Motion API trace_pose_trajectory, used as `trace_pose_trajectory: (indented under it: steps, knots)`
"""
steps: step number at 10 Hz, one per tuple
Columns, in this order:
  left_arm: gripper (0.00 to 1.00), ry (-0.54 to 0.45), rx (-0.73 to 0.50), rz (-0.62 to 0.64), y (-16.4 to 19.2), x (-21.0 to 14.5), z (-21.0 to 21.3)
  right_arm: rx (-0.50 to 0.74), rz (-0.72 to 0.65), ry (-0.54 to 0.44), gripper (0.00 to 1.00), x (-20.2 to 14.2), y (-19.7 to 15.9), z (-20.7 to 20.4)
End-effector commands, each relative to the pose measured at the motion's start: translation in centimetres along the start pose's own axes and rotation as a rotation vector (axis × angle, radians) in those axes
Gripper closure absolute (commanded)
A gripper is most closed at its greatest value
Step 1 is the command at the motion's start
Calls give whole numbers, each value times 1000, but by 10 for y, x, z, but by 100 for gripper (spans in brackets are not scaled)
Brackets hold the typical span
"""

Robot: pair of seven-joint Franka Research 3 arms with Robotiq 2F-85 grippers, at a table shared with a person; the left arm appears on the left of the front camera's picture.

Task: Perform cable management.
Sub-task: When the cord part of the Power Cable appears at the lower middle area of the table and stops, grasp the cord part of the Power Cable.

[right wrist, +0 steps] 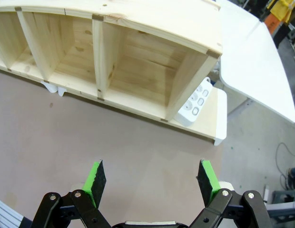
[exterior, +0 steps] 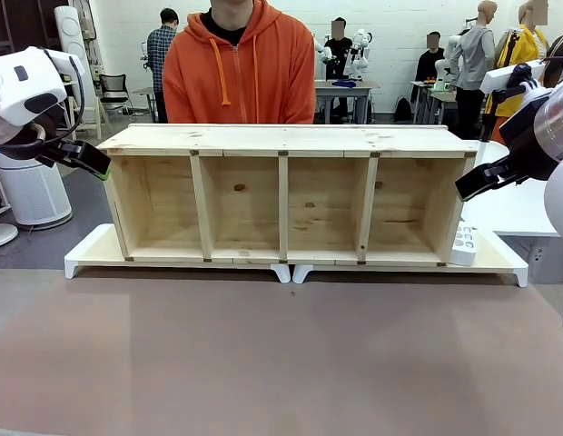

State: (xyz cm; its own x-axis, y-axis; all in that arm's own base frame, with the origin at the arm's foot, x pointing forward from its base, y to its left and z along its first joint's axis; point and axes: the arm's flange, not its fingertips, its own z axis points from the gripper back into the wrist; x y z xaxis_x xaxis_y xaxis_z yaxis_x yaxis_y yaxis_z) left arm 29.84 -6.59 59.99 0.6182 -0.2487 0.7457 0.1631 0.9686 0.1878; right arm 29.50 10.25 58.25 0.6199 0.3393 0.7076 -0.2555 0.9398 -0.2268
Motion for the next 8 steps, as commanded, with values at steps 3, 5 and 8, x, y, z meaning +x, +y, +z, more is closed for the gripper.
trace_pose_trajectory:
  steps: [3,5,8]
  knots:
    - [0,-1,1,-2,-1,1,-2,-1,3,0,0,0,1,0]
    - [0,-1,1,-2,-1,1,-2,-1,3,0,0,0,1,0]
    - [0,-1,1,-2,-1,1,-2,-1,3,0,0,0,1,0]
